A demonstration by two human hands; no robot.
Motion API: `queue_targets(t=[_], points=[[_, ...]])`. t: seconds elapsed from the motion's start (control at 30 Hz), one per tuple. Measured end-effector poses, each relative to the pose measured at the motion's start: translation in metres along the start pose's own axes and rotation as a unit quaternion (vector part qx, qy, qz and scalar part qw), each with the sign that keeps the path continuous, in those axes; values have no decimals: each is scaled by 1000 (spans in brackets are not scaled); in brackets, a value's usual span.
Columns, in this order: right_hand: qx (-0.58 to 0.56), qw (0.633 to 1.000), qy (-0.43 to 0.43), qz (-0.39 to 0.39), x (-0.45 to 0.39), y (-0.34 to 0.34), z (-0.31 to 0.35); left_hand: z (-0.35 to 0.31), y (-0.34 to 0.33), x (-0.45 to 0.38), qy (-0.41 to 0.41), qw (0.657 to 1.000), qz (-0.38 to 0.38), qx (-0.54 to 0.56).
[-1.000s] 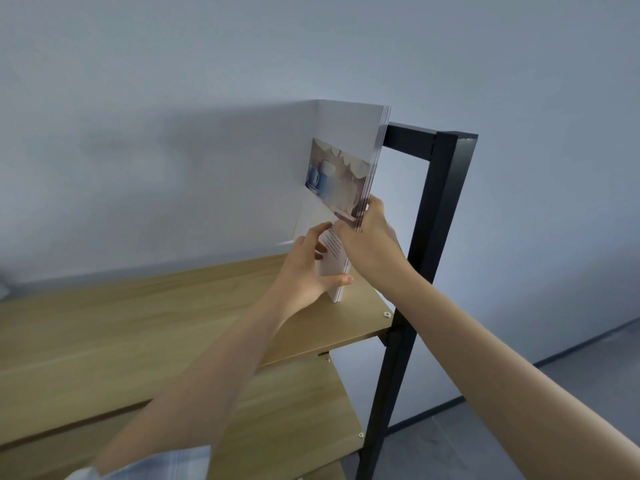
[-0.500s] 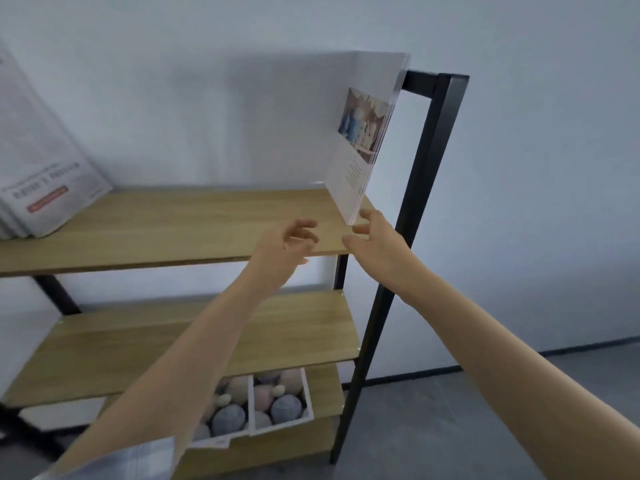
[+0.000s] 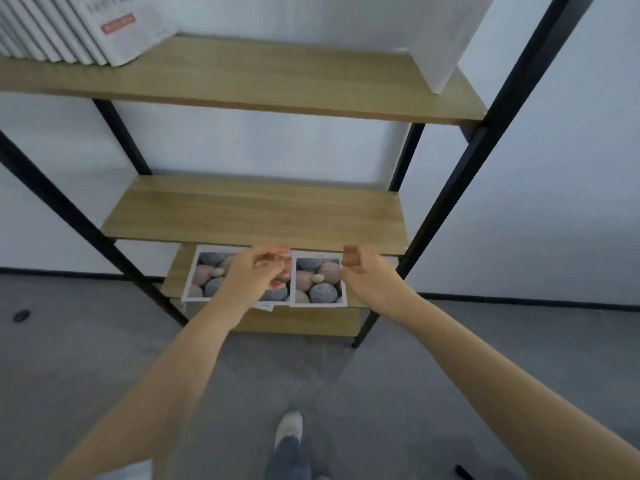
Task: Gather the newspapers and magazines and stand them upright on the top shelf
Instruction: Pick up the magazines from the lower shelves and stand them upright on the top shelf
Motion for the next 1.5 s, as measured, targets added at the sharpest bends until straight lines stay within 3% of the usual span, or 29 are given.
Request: queue_targets(t=[0.2,0.6,0.73,0.87,1.1,1.27,1.5], points=[[35,995,-52,82,-57,-78,-62,115,49,-4,96,984,-105,104],[92,986,-75,119,-260,-192,-170,319,133,-143,203,964,-160,67],[129,984,-78,99,-344,-220,-202,375,159,-211,234,960,-151,-20],[166,977,-109,72,-420,-246,-239,403,169,-268,221,949,-147,-172],[309,927,-204,56,-475,-264,-285,438,171,-319,215,935,-187,-210],[354,911,-203,52,-473,-273,-286,446,170,-325,255,927,-206,-182],[339,920,-182,73,-453,-272,-290,459,122,-309,246,958,-143,-24]])
Point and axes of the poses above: each hand's wrist, its own x-axis away from the middle knuckle, its own y-axis out of the back of the hand, z = x × y, the point moved 9 cm from there along -x, towards the middle knuckle, and after that the axes turned 9 degrees about z, right-handed, at the moved point
